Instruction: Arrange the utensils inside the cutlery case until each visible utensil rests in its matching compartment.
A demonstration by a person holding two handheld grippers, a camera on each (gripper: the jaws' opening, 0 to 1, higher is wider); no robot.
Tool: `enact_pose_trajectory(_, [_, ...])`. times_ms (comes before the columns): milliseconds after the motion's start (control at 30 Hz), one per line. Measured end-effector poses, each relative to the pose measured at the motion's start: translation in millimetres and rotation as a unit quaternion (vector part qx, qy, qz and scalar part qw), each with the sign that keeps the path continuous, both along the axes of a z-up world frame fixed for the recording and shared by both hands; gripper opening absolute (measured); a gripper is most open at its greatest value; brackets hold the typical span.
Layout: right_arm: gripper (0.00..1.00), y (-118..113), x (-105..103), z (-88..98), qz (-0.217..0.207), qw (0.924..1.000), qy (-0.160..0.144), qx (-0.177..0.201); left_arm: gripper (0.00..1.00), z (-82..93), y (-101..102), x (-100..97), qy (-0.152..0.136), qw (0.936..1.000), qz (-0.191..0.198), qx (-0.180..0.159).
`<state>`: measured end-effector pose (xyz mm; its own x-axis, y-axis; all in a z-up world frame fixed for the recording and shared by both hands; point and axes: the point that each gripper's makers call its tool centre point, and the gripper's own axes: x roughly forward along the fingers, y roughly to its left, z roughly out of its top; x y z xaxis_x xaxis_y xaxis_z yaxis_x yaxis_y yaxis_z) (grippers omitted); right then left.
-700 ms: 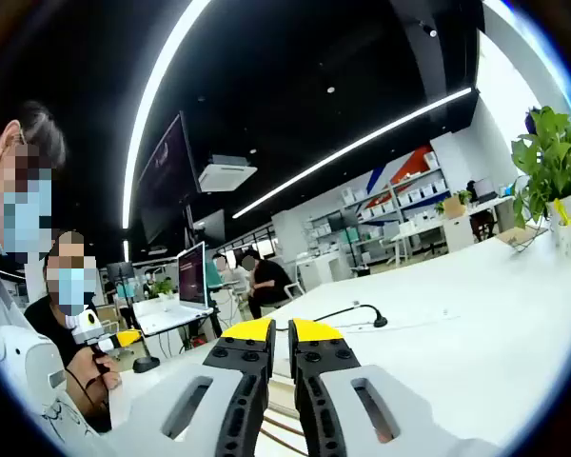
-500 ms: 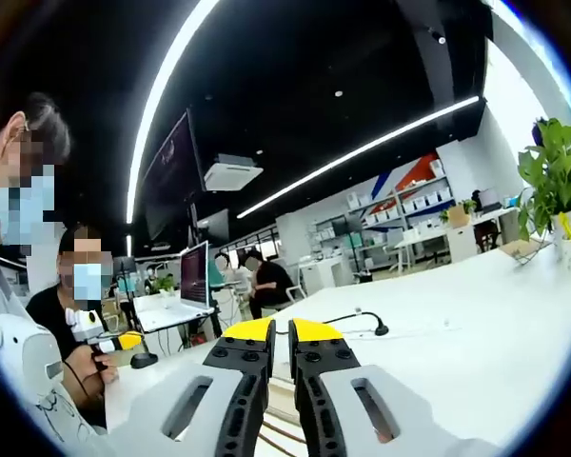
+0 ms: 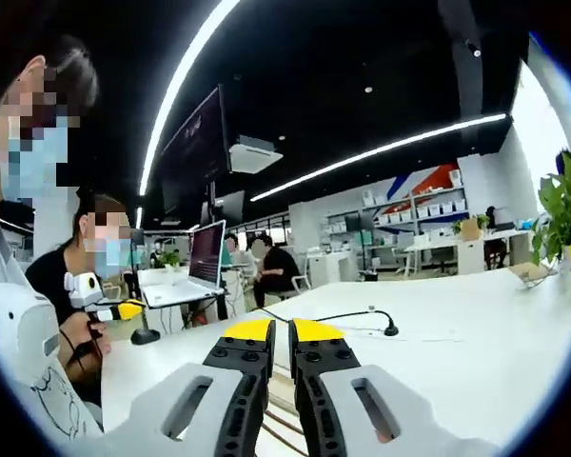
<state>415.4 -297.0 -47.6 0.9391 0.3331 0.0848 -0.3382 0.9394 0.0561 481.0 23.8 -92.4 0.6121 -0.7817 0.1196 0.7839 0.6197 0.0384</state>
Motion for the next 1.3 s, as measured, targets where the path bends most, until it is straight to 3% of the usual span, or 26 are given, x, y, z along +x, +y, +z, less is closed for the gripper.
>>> enact_pose_trajectory(267, [0.02,-13.1,-6.7,-1.3,-0.004,0.9999,0.008,0.005,0.1,-4.1,-11.5,0.2,-0.005,0.9999,-0.004,0.012])
enact_pose_trajectory(467, [0.0,-18.1,-6.2,-2.0,-0.001,0.9997,0.012,0.021,0.1,-0.2,-5.6,-1.6,-0.01,0.9999,-0.001,0.011])
enact_pose_trajectory(600, [0.0,-20.7,-2.7,6.2,-0.041,0.9986,-0.012,-0.03,0.1,-5.8,-2.1,2.3,0.004,1.0,0.004,0.006])
enact_pose_trajectory(767, [0.0,-11.7,2.8,6.9,-0.022,0.9995,-0.007,-0.02,0.1,-1.7,-0.9,1.7,0.0,1.0,0.0,0.004])
enact_pose_trajectory(900, [0.0,-4.0,8.4,0.6,-0.019,0.999,0.004,-0.041,0.11,-3.0,3.6,4.4,0.0,0.9999,0.006,0.012])
enact_pose_trajectory(1033, [0.0,-4.0,9.1,9.1,-0.031,0.9977,-0.017,-0.058,0.11,-2.5,7.1,3.7,0.0,0.9999,0.009,0.008])
enact_pose_trajectory(1133, [0.0,-6.8,10.2,13.3,-0.025,0.9986,-0.018,-0.043,0.1,-2.2,8.4,3.4,0.001,0.9999,0.01,0.001])
enact_pose_trajectory(1300, [0.0,-8.1,13.0,5.2,-0.013,0.9998,0.0,-0.017,0.1,-7.2,7.2,0.5,0.009,0.9999,0.009,0.007])
